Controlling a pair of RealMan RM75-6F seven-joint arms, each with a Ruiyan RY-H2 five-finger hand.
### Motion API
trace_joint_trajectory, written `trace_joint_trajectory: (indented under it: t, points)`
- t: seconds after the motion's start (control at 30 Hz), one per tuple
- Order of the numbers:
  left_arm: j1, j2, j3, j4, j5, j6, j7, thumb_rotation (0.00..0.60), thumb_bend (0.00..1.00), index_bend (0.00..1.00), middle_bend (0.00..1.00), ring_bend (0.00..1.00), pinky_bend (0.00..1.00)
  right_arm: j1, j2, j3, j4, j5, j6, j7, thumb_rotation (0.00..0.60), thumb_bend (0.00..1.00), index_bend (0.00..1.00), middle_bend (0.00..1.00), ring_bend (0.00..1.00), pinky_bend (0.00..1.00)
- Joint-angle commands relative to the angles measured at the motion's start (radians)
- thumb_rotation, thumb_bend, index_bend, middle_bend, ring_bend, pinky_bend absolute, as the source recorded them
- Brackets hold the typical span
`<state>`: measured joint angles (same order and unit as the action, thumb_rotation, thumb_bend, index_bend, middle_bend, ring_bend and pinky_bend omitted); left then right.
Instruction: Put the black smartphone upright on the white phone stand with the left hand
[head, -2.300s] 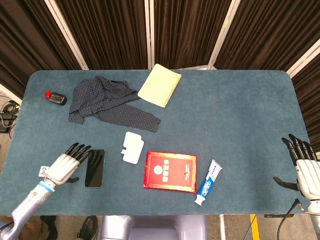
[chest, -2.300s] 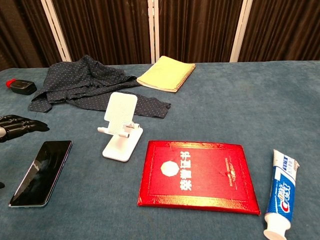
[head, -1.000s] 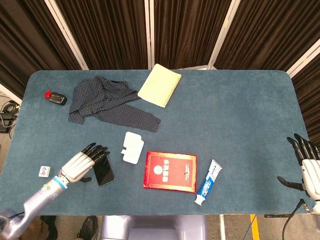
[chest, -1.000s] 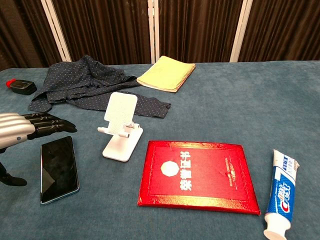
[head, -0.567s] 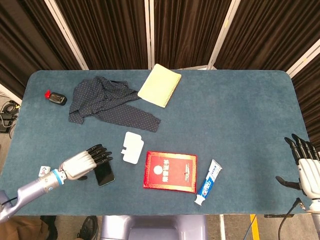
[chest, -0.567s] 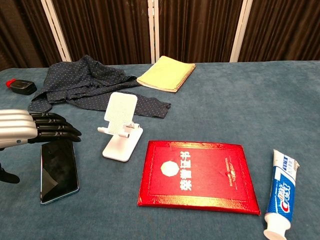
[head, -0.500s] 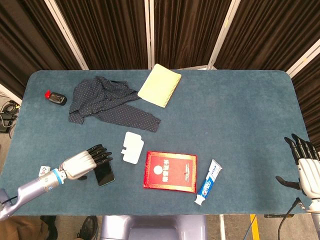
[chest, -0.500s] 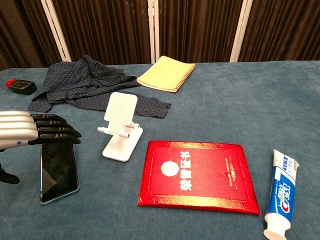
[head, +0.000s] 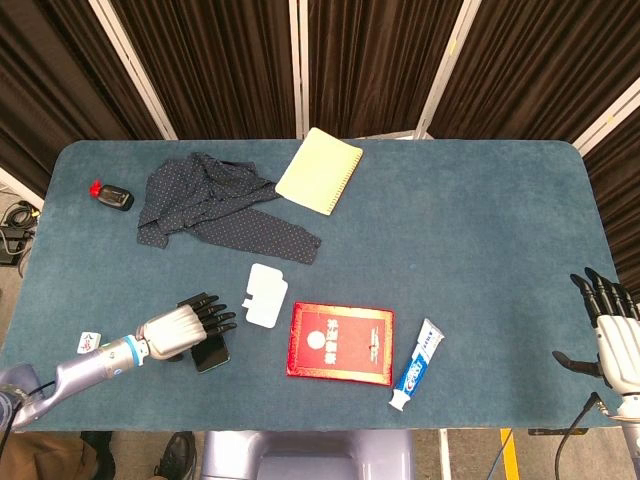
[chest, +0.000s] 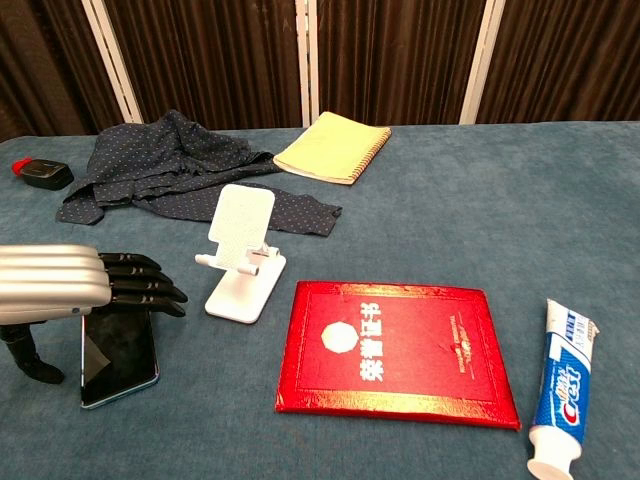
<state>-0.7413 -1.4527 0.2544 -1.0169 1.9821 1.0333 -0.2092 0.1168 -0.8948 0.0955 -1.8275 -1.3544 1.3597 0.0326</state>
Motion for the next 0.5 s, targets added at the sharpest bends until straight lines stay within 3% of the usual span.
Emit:
trace_joint_trajectory:
  t: [0.03,0.2,0.37,0.5]
  points:
    - [-0.011,-0.017,0.003,0.019,-0.004,-0.008,-0.004,0.6,0.0,0.1,0.0,0.04,0.02,0.001,0.0,0.001,0.004,0.003,-0.004,0.004,0.6,0.0,0.0,0.0,0.0,0.0]
    - [-0.016,-0.036,0.013,0.04,-0.008,-0.003,-0.005,0.6,0.0,0.16,0.05,0.08,0.05,0.003,0.0,0.002,0.008,0.005,-0.008,0.01,0.6,0.0,0.0,0.0,0.0,0.0]
    - [-0.005,-0.062,0.014,0.08,-0.017,0.032,-0.004,0.6,0.0,0.37,0.17,0.19,0.16,0.002,0.002,0.001,0.008,0.002,-0.009,0.015,0.6,0.0,0.0,0.0,0.0,0.0]
    - [0.0,-0.071,0.018,0.093,-0.026,0.043,-0.015,0.6,0.0,0.42,0.23,0.25,0.23,0.002,0.002,0.0,0.006,-0.001,-0.009,0.016,0.6,0.0,0.0,0.0,0.0,0.0]
